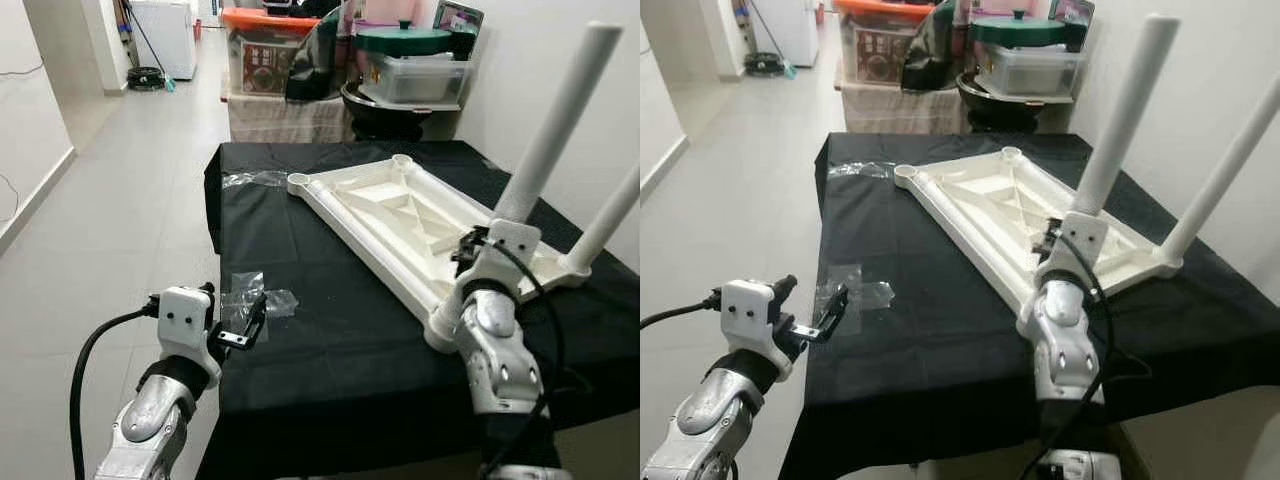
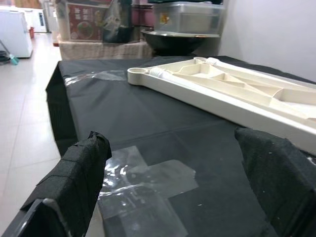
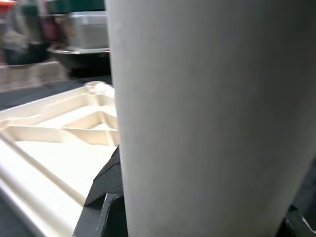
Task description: Building children table
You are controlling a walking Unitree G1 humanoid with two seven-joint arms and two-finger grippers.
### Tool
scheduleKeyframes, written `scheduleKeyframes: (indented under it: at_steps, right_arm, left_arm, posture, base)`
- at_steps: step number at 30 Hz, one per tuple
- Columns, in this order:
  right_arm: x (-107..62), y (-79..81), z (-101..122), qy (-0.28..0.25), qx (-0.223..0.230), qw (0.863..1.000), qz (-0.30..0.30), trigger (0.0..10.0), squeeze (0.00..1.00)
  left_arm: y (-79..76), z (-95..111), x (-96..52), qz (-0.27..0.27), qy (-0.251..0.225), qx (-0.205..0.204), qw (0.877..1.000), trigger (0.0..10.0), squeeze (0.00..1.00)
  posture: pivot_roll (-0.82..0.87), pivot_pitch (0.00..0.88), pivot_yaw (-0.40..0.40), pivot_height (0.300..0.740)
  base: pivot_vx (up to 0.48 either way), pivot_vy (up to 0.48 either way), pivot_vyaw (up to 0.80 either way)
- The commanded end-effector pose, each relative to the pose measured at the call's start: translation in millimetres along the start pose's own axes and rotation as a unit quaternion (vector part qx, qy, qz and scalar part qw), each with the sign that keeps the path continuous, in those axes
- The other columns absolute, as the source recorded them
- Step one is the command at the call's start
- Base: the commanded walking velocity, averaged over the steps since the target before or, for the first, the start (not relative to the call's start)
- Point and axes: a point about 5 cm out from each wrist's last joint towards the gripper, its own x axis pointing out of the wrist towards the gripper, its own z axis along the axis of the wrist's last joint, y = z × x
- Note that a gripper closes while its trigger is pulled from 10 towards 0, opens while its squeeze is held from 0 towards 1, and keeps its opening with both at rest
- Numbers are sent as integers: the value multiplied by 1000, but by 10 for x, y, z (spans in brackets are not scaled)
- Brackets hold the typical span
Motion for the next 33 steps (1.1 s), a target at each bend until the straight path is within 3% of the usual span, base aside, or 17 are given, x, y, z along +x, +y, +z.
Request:
scheduleKeyframes:
  at_steps: [1, 5, 13, 18, 33]
  right_arm:
    - [37, -231, -317, 68, -23, 996, -53, 10000, 0]
    - [147, -318, -320, 76, -18, 994, -74, 10000, 0]
    - [236, -312, -348, 88, -8, 992, -90, 10000, 0]
    - [332, -366, -351, 93, 2, 984, -151, 10000, 0]
    - [331, -197, -359, 80, 20, 984, -156, 10000, 0]
  left_arm:
    - [13, -51, 6, 5, 8, 2, 1000, 10000, 0]
    - [21, -62, 11, 7, 10, 3, 1000, 10000, 0]
    - [19, -74, 16, 10, 12, 3, 1000, 10000, 0]
    - [46, -87, 10, 20, 17, 9, 1000, 10000, 0]
    - [54, -109, 24, 24, 18, 13, 999, 10000, 0]
  posture:
    - [107, 0, -86, 740]
    - [107, 0, -88, 740]
    - [114, 0, -94, 740]
    - [118, 0, -98, 740]
    - [121, 0, -95, 740]
  base:
    - [0, 0, 0]
    - [0, 0, 0]
    - [0, 0, 0]
    - [0, 0, 0]
    - [0, 0, 0]
